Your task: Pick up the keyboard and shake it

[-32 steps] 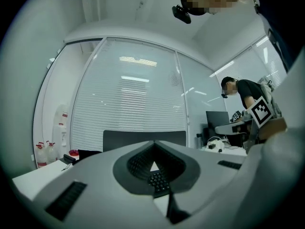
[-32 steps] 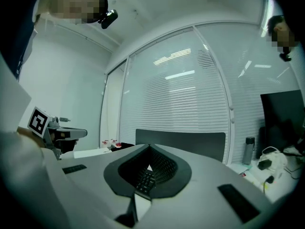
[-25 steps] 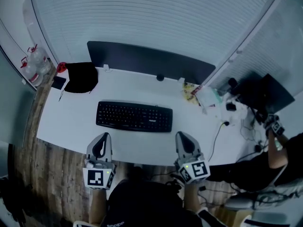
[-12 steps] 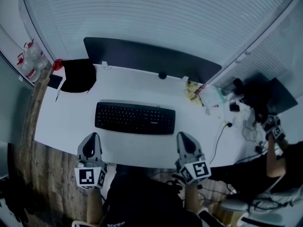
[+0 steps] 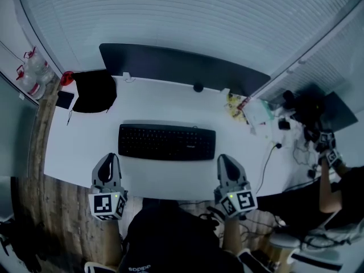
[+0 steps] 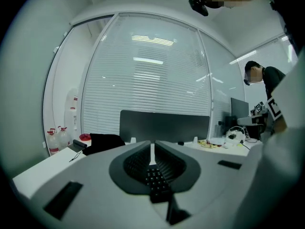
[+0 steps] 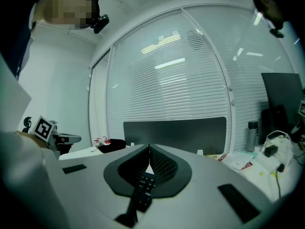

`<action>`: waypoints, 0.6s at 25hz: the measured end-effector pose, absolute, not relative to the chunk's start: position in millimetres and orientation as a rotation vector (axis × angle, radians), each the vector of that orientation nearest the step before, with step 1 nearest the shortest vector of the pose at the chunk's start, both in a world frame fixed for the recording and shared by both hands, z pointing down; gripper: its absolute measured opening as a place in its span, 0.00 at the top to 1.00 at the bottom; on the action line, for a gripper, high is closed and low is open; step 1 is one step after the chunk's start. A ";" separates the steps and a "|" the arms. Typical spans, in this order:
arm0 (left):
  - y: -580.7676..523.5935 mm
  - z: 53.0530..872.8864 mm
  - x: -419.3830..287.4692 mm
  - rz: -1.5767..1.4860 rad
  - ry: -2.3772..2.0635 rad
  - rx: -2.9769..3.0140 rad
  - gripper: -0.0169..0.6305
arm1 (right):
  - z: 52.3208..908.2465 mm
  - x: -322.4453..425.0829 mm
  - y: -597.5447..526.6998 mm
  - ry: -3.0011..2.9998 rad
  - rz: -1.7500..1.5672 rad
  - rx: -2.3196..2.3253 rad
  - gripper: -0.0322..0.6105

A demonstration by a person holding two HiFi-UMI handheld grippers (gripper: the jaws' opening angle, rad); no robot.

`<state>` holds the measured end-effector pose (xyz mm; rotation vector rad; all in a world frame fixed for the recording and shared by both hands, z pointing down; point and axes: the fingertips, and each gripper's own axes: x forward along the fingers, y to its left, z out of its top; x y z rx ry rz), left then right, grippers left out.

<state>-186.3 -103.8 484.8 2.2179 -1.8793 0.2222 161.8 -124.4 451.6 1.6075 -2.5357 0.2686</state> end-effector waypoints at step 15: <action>-136.5 613.6 -198.9 0.313 -1.593 1.980 0.70 | 547.2 186.8 -200.7 -2.367 0.532 1.489 0.79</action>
